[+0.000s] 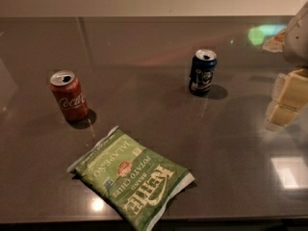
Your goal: Move pepsi can near green jalapeno chip bag
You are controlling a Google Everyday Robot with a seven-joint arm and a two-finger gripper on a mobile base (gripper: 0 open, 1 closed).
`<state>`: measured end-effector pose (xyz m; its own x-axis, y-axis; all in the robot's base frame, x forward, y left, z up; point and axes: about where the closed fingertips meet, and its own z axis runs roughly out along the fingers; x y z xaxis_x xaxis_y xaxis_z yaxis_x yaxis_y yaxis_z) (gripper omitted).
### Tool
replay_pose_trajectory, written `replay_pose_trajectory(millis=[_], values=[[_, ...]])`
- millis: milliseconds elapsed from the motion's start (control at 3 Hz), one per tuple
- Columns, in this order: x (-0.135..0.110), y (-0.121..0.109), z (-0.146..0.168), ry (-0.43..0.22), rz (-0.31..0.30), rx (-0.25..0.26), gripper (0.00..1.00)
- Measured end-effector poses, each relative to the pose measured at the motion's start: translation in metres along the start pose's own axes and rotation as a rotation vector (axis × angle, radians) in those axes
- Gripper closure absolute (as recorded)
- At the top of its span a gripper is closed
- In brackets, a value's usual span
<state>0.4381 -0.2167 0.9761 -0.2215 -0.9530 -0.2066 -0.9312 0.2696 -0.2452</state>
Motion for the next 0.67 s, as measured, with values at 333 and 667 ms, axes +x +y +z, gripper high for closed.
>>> replay_pose_trajectory(millis=[333, 667], values=[[-0.0002, -0.0002, -0.0004, -0.001, 0.000, 0.002, 0.00], [-0.0020, -0.0052, 0.0023, -0.021, 0.009, 0.006, 0.00]])
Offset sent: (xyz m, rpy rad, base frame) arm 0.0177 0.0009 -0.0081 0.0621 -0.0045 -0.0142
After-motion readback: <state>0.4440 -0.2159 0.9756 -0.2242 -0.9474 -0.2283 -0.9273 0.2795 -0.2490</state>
